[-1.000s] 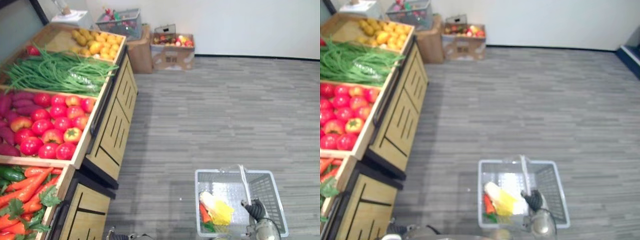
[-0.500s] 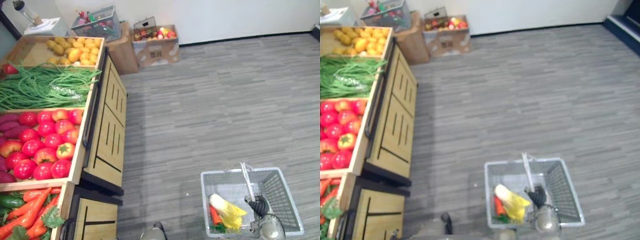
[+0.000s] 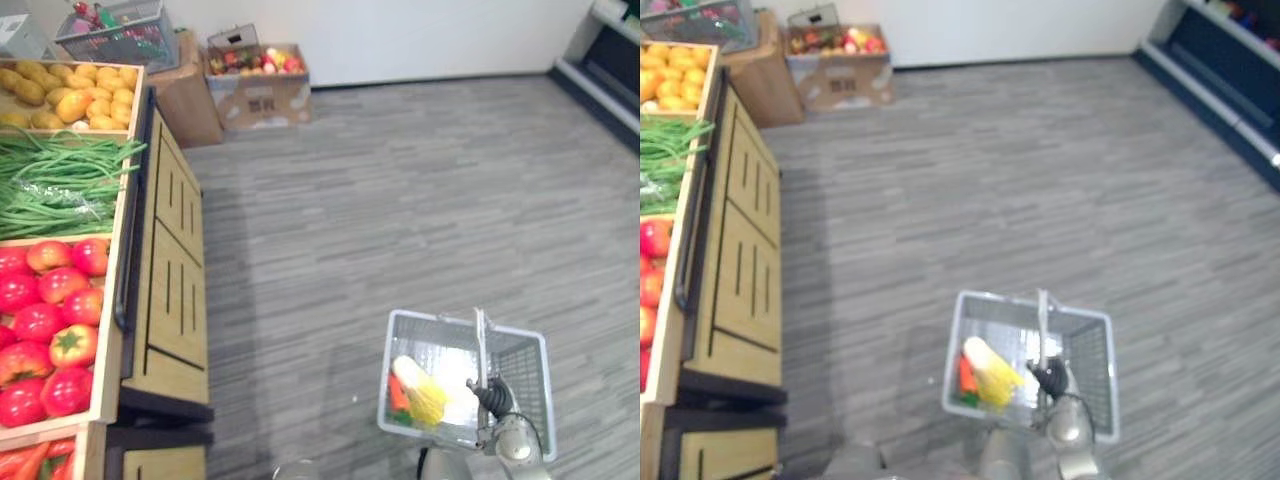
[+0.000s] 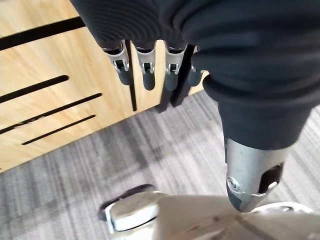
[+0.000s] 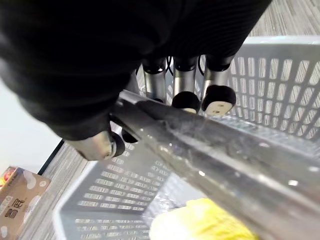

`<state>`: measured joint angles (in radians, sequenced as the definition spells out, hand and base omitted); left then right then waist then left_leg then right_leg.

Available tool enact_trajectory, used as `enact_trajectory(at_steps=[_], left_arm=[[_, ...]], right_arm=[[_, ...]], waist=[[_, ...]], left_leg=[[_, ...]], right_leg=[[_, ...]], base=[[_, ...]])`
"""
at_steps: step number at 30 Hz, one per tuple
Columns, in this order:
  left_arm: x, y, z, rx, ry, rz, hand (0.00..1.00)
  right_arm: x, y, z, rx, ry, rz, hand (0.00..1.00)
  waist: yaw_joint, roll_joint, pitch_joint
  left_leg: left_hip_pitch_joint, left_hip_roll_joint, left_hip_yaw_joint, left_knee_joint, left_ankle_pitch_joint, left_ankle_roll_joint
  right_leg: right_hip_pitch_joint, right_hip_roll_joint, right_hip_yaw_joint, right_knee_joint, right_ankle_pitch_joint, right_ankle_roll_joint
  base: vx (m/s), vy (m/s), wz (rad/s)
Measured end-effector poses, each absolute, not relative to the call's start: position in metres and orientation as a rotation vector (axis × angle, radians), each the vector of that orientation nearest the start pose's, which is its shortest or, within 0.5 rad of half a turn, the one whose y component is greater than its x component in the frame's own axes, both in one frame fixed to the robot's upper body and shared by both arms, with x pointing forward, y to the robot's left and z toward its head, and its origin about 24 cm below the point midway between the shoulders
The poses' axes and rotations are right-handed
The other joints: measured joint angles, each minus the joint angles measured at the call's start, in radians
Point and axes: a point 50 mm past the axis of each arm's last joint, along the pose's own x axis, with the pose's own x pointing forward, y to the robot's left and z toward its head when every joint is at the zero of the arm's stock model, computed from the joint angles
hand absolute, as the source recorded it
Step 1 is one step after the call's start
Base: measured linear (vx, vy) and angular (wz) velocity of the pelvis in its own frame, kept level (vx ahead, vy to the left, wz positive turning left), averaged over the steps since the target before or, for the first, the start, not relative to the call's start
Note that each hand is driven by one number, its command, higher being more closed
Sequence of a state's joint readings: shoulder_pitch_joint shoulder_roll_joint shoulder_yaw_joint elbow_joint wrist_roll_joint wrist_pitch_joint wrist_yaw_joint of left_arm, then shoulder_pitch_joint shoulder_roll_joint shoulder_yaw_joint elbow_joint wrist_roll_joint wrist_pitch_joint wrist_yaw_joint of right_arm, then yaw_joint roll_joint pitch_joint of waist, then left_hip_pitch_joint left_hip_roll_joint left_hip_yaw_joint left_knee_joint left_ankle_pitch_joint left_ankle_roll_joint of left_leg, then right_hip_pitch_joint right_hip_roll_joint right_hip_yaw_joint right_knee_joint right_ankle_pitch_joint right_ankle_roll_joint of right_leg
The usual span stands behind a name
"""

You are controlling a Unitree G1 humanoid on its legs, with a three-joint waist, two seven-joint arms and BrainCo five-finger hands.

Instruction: Pick vegetable in the basket

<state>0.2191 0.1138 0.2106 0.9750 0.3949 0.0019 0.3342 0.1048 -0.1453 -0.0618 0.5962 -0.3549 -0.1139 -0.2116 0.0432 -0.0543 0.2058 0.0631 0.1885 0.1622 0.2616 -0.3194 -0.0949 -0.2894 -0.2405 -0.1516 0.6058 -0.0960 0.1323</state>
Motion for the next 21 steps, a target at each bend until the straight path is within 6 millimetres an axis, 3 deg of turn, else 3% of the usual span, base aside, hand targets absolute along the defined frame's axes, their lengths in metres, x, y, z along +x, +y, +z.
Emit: enact_trajectory(at_steps=[2,4,5,6,7,9,11,13,16,21], left_arm=[[0.056,0.241,-0.153,0.538,1.137,0.366,0.00],[0.059,0.240,-0.153,0.518,1.138,0.372,0.00],[0.060,0.228,-0.155,0.479,1.134,0.361,0.00],[0.061,0.223,-0.156,0.468,1.131,0.353,0.00],[0.062,0.216,-0.157,0.448,1.127,0.346,0.00],[0.065,0.217,-0.156,0.451,1.115,0.333,0.00],[0.069,0.220,-0.154,0.463,1.096,0.333,0.00],[0.067,0.227,-0.153,0.488,1.102,0.335,0.00],[0.067,0.228,-0.153,0.487,1.104,0.341,0.00],[0.065,0.227,-0.154,0.470,1.108,0.373,0.00]], right_arm=[[0.182,-0.217,-0.084,-0.518,0.525,-0.175,1.00],[0.179,-0.221,-0.083,-0.527,0.523,-0.184,1.00],[0.184,-0.225,-0.080,-0.539,0.518,-0.193,1.00],[0.185,-0.226,-0.079,-0.545,0.514,-0.197,1.00],[0.187,-0.229,-0.077,-0.558,0.509,-0.202,1.00],[0.187,-0.230,-0.076,-0.558,0.504,-0.214,1.00],[0.179,-0.236,-0.077,-0.553,0.522,-0.241,1.00],[0.172,-0.237,-0.080,-0.556,0.541,-0.245,1.00],[0.176,-0.233,-0.080,-0.546,0.533,-0.237,1.00],[0.173,-0.229,-0.088,-0.531,0.566,-0.218,1.00]], waist=[[-0.012,0.005,0.003],[-0.015,-0.013,0.001],[-0.009,0.031,0.004],[-0.012,0.035,0.009],[-0.012,0.062,0.008],[-0.018,0.067,0.008],[-0.015,0.040,0.007],[-0.011,0.015,0.004],[-0.010,0.011,0.000],[-0.010,0.032,-0.008]], left_leg=[[0.024,0.017,-0.012,-0.016,0.000,-0.001],[0.052,-0.003,-0.018,-0.005,-0.007,-0.012],[0.040,0.024,-0.020,0.013,-0.001,-0.023],[0.040,0.026,-0.029,0.010,0.003,-0.022],[0.058,0.032,-0.041,-0.018,0.016,-0.028],[0.066,0.021,-0.067,-0.034,0.039,-0.039],[0.074,-0.005,-0.119,-0.037,0.054,-0.051],[0.074,-0.011,-0.164,-0.051,0.058,-0.059],[0.039,0.002,-0.184,-0.049,0.079,-0.096],[-0.048,0.032,-0.221,0.054,0.108,-0.109]], right_leg=[[-0.008,0.073,-0.064,-0.155,-0.005,-0.033],[0.042,0.094,-0.068,-0.369,0.142,-0.067],[0.055,0.117,-0.064,-0.368,0.160,-0.085],[0.056,0.120,-0.061,-0.364,0.158,-0.082],[0.056,0.128,-0.052,-0.345,0.156,-0.083],[0.048,0.111,-0.003,-0.284,0.121,-0.075],[0.053,0.082,0.032,-0.216,0.061,-0.044],[0.085,0.057,0.003,-0.209,0.023,-0.019],[0.124,0.058,-0.050,-0.295,0.023,-0.019],[0.212,0.107,-0.110,-0.466,0.061,-0.021]], base=[[0.26,-0.073,0.22],[0.30,-0.135,0.23],[0.23,-0.094,0.19],[0.18,-0.033,0.07],[0.15,-0.010,0.22],[0.11,0.017,0.52],[0.06,-0.001,0.87],[0.05,-0.041,0.80],[0.01,-0.061,0.47],[0.00,-0.078,0.32]])
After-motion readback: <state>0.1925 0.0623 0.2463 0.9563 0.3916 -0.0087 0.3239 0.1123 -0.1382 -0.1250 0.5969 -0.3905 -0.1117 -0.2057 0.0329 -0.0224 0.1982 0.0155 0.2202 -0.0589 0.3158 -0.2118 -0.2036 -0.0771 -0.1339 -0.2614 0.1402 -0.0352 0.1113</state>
